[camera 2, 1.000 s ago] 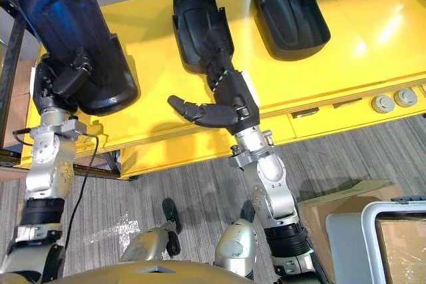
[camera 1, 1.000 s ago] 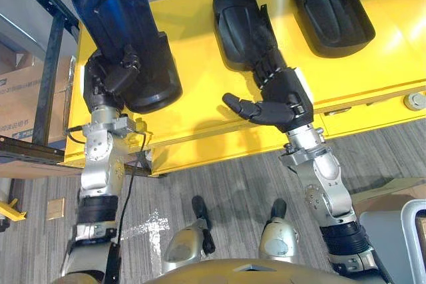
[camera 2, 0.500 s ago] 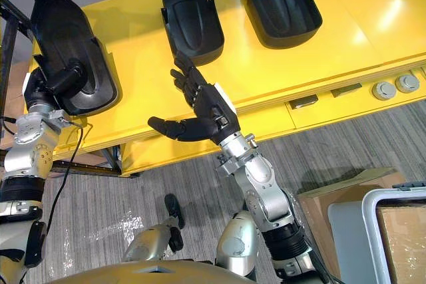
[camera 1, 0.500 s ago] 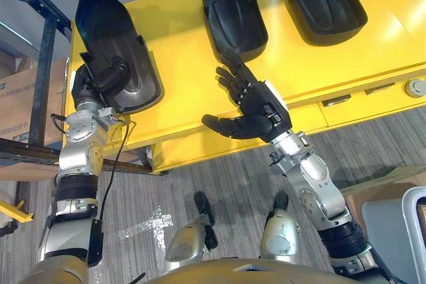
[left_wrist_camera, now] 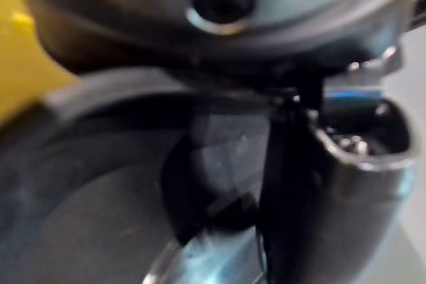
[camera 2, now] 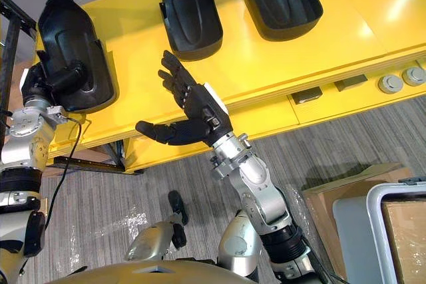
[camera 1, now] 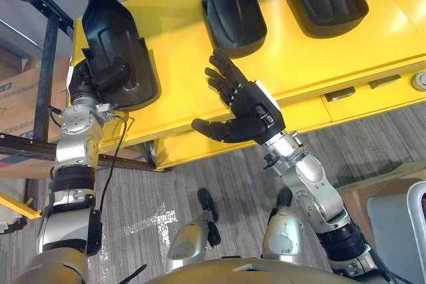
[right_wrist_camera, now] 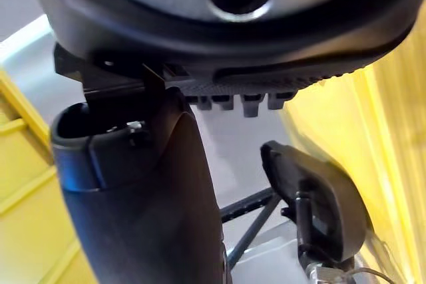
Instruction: Walk over and take three plastic housings, then place them on the shelf
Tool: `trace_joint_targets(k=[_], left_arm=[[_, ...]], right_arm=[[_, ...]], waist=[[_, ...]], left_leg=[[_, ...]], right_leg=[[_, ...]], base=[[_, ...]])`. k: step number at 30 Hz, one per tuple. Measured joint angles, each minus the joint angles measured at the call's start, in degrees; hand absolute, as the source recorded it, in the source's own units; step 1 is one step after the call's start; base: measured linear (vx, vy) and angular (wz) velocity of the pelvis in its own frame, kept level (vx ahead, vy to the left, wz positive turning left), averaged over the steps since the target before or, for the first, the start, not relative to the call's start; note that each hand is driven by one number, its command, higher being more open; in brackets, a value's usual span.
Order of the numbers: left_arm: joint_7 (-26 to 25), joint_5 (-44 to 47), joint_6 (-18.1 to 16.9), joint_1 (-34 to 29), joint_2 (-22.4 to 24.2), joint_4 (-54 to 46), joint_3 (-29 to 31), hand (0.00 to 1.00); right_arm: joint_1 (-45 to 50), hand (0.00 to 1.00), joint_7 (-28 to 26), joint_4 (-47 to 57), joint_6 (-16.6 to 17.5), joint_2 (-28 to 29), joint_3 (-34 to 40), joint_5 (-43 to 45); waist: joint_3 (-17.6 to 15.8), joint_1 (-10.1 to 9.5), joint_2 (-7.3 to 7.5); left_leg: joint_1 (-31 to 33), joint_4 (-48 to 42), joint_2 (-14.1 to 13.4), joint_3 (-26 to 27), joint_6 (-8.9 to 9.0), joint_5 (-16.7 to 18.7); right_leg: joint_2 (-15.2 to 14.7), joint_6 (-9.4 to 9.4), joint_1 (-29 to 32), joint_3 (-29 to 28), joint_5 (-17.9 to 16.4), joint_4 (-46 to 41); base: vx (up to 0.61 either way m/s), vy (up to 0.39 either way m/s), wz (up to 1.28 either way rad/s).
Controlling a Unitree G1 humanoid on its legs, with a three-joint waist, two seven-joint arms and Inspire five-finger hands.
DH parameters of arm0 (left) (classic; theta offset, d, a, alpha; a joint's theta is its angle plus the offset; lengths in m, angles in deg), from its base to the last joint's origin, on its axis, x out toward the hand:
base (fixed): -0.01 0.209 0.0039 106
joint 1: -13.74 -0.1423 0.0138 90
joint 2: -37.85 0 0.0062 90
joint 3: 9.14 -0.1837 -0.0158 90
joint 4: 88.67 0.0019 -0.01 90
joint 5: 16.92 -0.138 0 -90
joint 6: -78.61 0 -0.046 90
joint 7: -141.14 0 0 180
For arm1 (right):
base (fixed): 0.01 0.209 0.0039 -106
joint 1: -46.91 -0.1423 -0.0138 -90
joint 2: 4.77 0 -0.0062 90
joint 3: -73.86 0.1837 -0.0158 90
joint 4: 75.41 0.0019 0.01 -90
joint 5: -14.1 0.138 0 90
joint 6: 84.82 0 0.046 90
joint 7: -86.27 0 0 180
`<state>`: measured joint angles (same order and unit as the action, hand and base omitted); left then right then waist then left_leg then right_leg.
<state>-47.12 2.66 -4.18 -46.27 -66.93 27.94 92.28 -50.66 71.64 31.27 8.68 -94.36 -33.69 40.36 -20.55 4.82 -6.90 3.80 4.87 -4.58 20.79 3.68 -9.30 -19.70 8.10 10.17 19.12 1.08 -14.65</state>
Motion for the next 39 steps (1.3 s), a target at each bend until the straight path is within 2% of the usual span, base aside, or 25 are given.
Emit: trace_joint_targets(k=[6,17,26,29,30,33,36,39], left_arm=[[-4.0,-2.2,-1.3,1.7,0.0,0.9,-1.9,1.00],[-4.9,-2.2,-4.5,1.9,0.1,0.8,-2.3,1.00],[-4.5,-4.0,-4.6,0.9,0.1,-0.7,-2.4,1.00],[-6.4,-3.4,-5.3,0.8,0.0,-6.6,-1.9,1.00],[-6.6,-3.4,-5.8,0.8,0.0,-7.6,-1.7,1.00],[-7.2,-3.4,-8.4,0.5,0.0,-12.7,-1.4,1.00],[-10.3,-3.9,-11.5,0.5,0.0,-18.2,-1.4,1.00],[-12.5,-5.0,-12.4,0.5,0.0,-20.7,-1.4,1.00]], right_arm=[[-0.1,1.00,0.1,0.0,0.0,0.1,0.1,0.0],[-0.3,1.00,0.6,0.0,0.0,0.8,0.1,1.3],[1.3,1.00,-0.2,-0.1,0.9,0.9,0.0,1.3],[2.6,1.00,-0.4,-0.9,1.2,0.9,-0.5,1.3],[2.7,1.00,-0.4,-1.2,1.2,0.9,-0.9,1.3],[3.2,1.00,-0.9,-3.8,1.3,1.2,-2.3,1.2],[4.7,1.00,-1.2,-4.2,2.4,2.2,-3.8,1.2],[4.8,1.00,-1.2,-4.2,3.4,2.3,-4.6,1.1]], waist=[[-0.8,0.11,0.45],[-1.9,0.06,1.12],[-1.7,0.03,1.19],[-1.5,-0.09,1.26],[-1.1,-0.09,1.25],[2.7,-0.12,1.37],[5.8,-0.30,1.37],[8.0,-0.04,0.92]], left_leg=[[0.7,0.0,0.1,0.1,-0.48,-0.8],[0.3,0.0,0.1,0.1,-0.49,-0.8],[-2.8,0.0,-0.3,-0.1,-0.08,-0.3],[-4.3,0.0,-0.4,-0.3,0.01,0.1],[-4.4,0.0,-0.4,-0.3,0.03,0.2],[-4.4,0.0,-0.7,-0.4,0.25,0.4],[-5.5,0.0,-1.2,-0.5,0.41,0.5],[-6.5,0.0,-1.7,-0.5,0.84,0.8]], right_leg=[[0.0,0.42,1.0,-0.3,0.3,-0.3],[0.1,0.44,0.6,-0.3,0.3,-0.3],[1.0,0.73,-3.7,0.5,0.6,1.9],[1.4,1.02,-6.5,1.2,1.3,4.1],[1.5,1.09,-6.9,1.4,1.4,4.6],[2.3,1.12,-8.7,2.5,2.5,7.6],[3.1,1.10,-11.1,3.5,2.8,9.8],[3.7,1.03,-12.9,4.2,3.0,11.0]], base=[[0.02,-0.035,-0.01],[0.02,-0.027,0.00],[0.02,-0.026,-0.01],[0.04,-0.010,0.03],[0.05,-0.008,0.01],[0.08,-0.022,0.07],[0.08,-0.039,0.05],[0.02,-0.018,0.02]])
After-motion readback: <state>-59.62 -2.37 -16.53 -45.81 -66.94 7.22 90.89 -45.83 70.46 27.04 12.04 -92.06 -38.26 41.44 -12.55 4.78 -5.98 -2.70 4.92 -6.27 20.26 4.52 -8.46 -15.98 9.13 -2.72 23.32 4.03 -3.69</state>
